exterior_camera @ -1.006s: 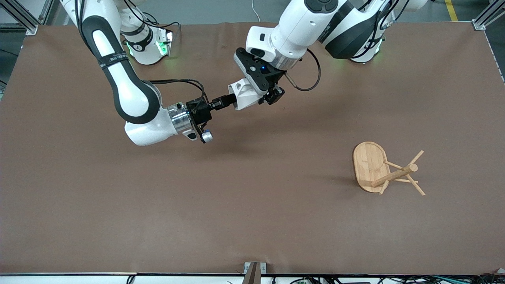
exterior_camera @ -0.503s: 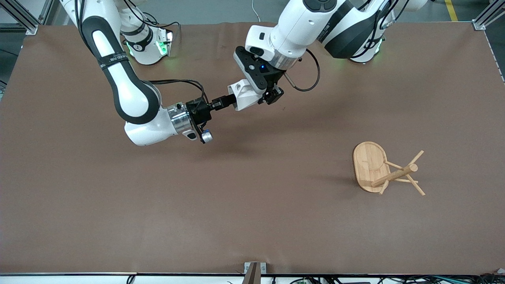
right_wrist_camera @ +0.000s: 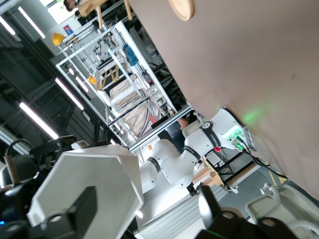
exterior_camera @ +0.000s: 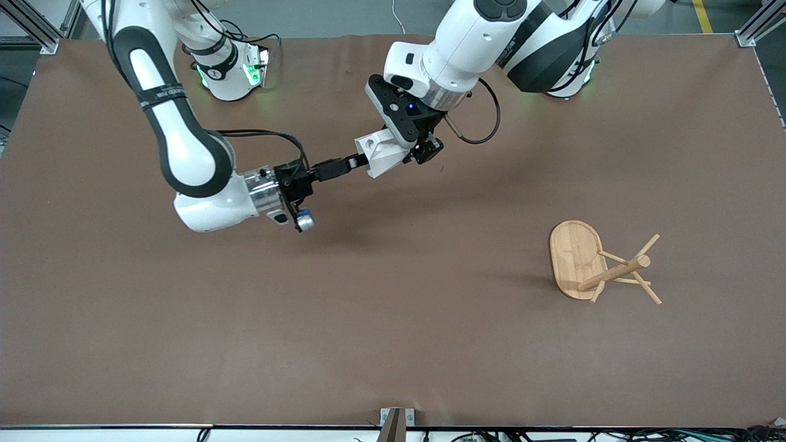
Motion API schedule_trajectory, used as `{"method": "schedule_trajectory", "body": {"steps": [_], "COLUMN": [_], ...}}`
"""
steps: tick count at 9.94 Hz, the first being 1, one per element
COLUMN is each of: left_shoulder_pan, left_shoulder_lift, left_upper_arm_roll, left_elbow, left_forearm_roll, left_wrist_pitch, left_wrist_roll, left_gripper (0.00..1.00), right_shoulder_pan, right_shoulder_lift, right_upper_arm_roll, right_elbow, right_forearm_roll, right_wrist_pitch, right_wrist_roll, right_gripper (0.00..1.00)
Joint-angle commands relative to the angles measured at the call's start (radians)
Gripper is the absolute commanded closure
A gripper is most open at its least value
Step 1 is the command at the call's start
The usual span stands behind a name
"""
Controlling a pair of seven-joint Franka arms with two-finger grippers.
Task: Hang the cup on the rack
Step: 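Grasp the cup with the left gripper and open the right gripper, then carry the cup with the left gripper toward the wooden rack while the right gripper retracts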
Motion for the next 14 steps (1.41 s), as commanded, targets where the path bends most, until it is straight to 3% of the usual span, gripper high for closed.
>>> {"method": "schedule_trajectory", "body": {"steps": [1,4,6,8,9,10,11,14], "left_shoulder_pan": [0.006,0.016,0.030,0.076,0.111,0.142,0.163,0.223], "left_shoulder_lift": [0.015,0.019,0.026,0.025,0.022,0.020,0.022,0.011], "left_upper_arm_roll": [-0.002,0.002,0.007,0.008,0.008,0.008,0.008,0.008], "left_elbow": [-0.016,-0.017,-0.014,-0.009,-0.011,-0.011,-0.011,-0.020], "left_forearm_roll": [0.017,0.012,0.014,0.015,0.015,0.015,0.015,0.017], "left_wrist_pitch": [0.008,0.008,0.008,0.008,0.008,0.008,0.008,0.006], "left_wrist_roll": [-0.002,-0.052,-0.205,-0.305,-0.328,-0.345,-0.376,-0.562], "left_gripper": [1.00,1.00,1.00,1.00,1.00,1.00,1.00,1.00], "right_shoulder_pan": [-0.077,-0.077,-0.077,-0.083,-0.072,-0.065,-0.078,-0.185], "right_shoulder_lift": [-0.033,-0.039,-0.046,-0.051,-0.084,-0.127,-0.173,-0.301], "right_upper_arm_roll": [-0.038,-0.252,-0.323,-0.435,-0.443,-0.426,-0.376,-0.288], "right_elbow": [0.032,0.151,0.230,0.316,0.345,0.381,0.396,0.399], "right_forearm_roll": [-0.142,-0.566,-0.873,-1.030,-1.145,-1.316,-1.371,-1.371], "right_wrist_pitch": [-0.001,-0.006,0.001,-0.002,0.007,0.014,-0.016,-0.078], "right_wrist_roll": [0.145,0.256,0.242,0.239,0.240,0.239,0.253,0.238], "right_gripper": [0.00,0.00,0.00,0.00,0.00,0.00,0.00,0.00]}}
